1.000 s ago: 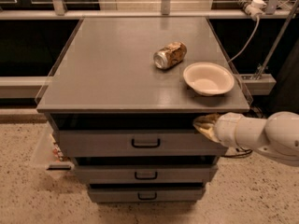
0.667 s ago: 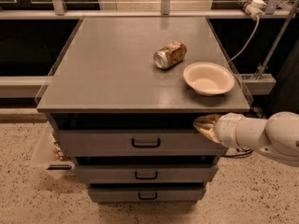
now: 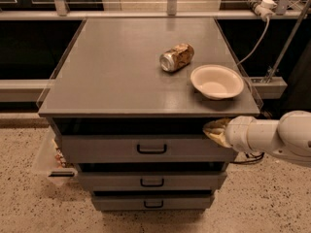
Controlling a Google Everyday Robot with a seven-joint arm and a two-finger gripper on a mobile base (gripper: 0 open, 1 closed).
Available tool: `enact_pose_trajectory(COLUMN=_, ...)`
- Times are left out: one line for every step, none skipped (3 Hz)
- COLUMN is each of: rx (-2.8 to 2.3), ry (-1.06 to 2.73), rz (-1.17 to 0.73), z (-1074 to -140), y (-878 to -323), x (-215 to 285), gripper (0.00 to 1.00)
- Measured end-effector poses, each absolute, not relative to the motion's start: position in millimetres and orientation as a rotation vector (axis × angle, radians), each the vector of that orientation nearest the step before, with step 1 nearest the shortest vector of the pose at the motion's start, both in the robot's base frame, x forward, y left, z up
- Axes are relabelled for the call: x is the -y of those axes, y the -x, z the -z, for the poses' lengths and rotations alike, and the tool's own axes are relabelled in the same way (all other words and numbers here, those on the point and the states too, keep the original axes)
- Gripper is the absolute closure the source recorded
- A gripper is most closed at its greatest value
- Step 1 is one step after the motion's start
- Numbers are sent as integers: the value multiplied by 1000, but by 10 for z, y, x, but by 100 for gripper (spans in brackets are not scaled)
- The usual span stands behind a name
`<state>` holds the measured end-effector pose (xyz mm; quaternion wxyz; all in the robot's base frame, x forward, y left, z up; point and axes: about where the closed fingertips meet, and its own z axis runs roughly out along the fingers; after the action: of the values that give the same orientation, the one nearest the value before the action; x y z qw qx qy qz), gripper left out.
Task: Open top drawer
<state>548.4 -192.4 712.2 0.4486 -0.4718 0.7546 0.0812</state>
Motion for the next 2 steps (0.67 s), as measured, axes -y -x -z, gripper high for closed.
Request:
enact_pose_trajectory(rx=-1897, ry=1219, rz=-215, z=-7096, y=-5360, x=1875, gripper=100)
enact_pose_trajectory(rx=-1897, ry=1219, rz=-215, z=-7121, y=-5360, x=1875, gripper=100)
